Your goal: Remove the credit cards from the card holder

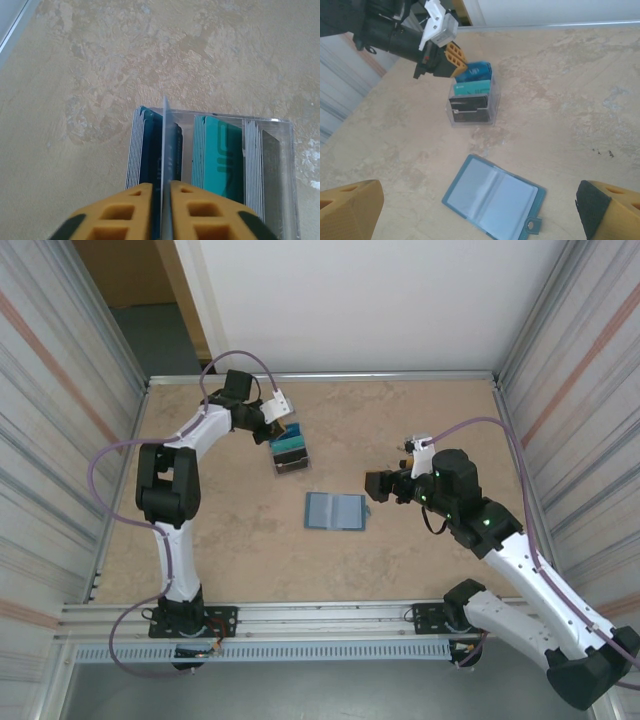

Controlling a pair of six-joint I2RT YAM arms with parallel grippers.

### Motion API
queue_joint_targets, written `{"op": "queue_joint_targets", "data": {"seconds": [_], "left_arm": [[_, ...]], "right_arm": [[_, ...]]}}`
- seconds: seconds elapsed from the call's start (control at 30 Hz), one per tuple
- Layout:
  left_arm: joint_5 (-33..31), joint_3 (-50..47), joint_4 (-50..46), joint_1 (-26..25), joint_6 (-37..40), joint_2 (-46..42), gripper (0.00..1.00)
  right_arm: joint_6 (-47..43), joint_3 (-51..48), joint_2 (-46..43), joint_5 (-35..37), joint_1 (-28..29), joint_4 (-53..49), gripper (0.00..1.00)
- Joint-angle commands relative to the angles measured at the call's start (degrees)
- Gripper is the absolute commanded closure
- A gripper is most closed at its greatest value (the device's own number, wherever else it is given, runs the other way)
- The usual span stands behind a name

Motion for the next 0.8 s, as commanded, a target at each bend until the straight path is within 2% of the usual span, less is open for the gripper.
{"op": "queue_joint_targets", "data": {"seconds": [0.0, 0.27, 0.4, 0.47, 0.6, 0.77], "left_arm": [[0.3, 2.5, -2.1, 0.6, 0.5, 0.9, 0.77], [0.6, 3.0, -2.8, 0.6, -0.8, -2.1, 0.74], [1.2, -1.8, 1.0, 0.6, -4.9, -8.0, 0.72], [-0.3, -7.2, 6.3, 0.6, -8.6, -12.4, 0.64], [-6.3, -21.3, 19.4, 0.6, -18.2, -22.2, 0.31], [-18.0, -37.3, 30.4, 0.7, -29.0, -33.2, 0.14]], "right_arm": [[1.1, -0.4, -1.3, 1.6, -0.4, -1.1, 0.01], [0.9, -0.2, -2.8, 3.9, -0.5, -1.6, 0.01], [2.4, -1.1, -4.3, 12.6, -0.7, -2.6, 0.01], [4.0, -2.1, -5.2, 18.6, -1.4, -3.4, 0.01], [5.9, -4.8, -6.0, 25.8, -5.7, -4.4, 0.01], [7.6, -7.0, -2.6, 21.3, -15.8, -4.3, 0.01]]}}
